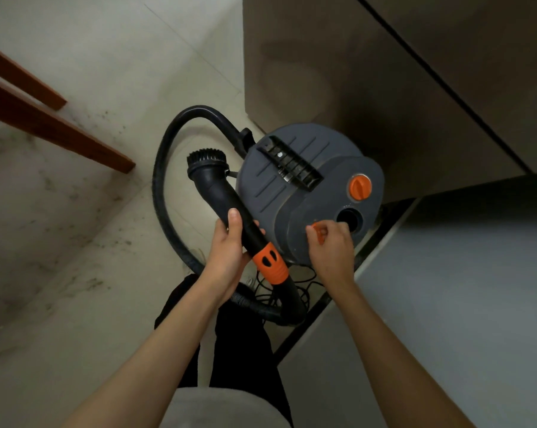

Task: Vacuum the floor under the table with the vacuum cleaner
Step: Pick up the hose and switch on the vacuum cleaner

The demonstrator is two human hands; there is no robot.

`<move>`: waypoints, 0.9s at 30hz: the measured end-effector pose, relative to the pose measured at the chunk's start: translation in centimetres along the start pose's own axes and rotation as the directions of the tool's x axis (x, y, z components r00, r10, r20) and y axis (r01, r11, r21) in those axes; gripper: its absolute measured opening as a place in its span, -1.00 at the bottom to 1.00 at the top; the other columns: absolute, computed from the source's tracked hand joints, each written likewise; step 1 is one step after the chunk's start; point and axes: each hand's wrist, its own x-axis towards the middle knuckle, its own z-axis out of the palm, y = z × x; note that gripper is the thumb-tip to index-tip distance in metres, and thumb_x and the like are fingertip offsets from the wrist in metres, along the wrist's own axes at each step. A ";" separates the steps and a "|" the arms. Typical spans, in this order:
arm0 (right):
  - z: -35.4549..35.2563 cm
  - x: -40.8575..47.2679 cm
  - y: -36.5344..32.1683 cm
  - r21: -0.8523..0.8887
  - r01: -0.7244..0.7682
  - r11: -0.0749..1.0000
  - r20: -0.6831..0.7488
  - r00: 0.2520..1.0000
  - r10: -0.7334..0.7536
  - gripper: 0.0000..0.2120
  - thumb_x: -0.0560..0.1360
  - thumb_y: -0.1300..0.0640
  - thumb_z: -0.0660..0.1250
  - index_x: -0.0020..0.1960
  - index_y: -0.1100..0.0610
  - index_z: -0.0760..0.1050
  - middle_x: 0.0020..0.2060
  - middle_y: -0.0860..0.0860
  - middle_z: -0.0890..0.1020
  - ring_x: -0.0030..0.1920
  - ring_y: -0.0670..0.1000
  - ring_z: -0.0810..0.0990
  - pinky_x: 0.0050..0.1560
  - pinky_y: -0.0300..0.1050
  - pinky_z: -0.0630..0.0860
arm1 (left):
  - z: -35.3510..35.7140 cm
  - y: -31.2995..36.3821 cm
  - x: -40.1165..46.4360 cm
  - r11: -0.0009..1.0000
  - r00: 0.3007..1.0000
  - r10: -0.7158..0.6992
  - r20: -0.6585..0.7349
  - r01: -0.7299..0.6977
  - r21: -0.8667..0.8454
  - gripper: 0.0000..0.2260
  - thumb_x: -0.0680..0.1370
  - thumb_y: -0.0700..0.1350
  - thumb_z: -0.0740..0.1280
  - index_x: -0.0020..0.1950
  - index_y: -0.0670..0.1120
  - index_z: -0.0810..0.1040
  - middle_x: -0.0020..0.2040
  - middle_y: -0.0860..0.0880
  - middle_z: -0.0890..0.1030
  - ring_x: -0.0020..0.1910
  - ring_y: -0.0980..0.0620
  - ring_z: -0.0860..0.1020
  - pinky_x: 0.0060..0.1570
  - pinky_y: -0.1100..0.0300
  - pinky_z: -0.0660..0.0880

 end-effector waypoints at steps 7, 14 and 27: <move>1.3 -4.9 -6.4 0.347 -0.147 0.926 0.614 0.782 -0.106 -0.51 0.62 -0.13 0.07 -0.34 0.10 0.50 -0.42 0.01 0.57 -0.36 -0.08 0.54 -0.19 -0.17 0.46 | -3.1 4.2 -2.5 0.989 0.997 0.047 -0.054 -0.054 -0.141 -0.74 0.63 0.04 0.08 0.25 -0.05 0.33 0.05 -0.11 0.55 0.06 -0.07 0.58 0.11 -0.04 0.52; 1.9 -7.2 -12.2 0.088 0.144 0.986 0.585 0.793 -0.168 -0.41 0.33 -0.47 0.10 -0.38 0.06 0.45 -0.46 0.11 0.58 -0.37 0.15 0.57 -0.19 0.04 0.54 | -9.0 7.0 -5.3 0.863 0.991 -0.081 -0.109 0.015 -0.505 -0.71 0.64 0.04 0.06 0.19 -0.14 0.36 0.03 -0.17 0.52 -0.06 -0.07 0.57 -0.09 -0.06 0.52; 9.1 -18.7 -19.0 0.059 0.027 0.998 0.833 0.550 -0.064 -0.30 0.27 -0.50 0.19 -0.16 0.19 0.43 -0.51 0.09 0.51 -0.55 0.01 0.45 -0.47 -0.21 0.42 | -26.0 4.6 -10.0 0.797 0.978 -0.179 -0.111 0.078 -0.599 -0.61 0.61 0.07 0.14 0.25 -0.22 0.34 0.03 -0.22 0.55 -0.05 -0.15 0.58 -0.22 -0.08 0.52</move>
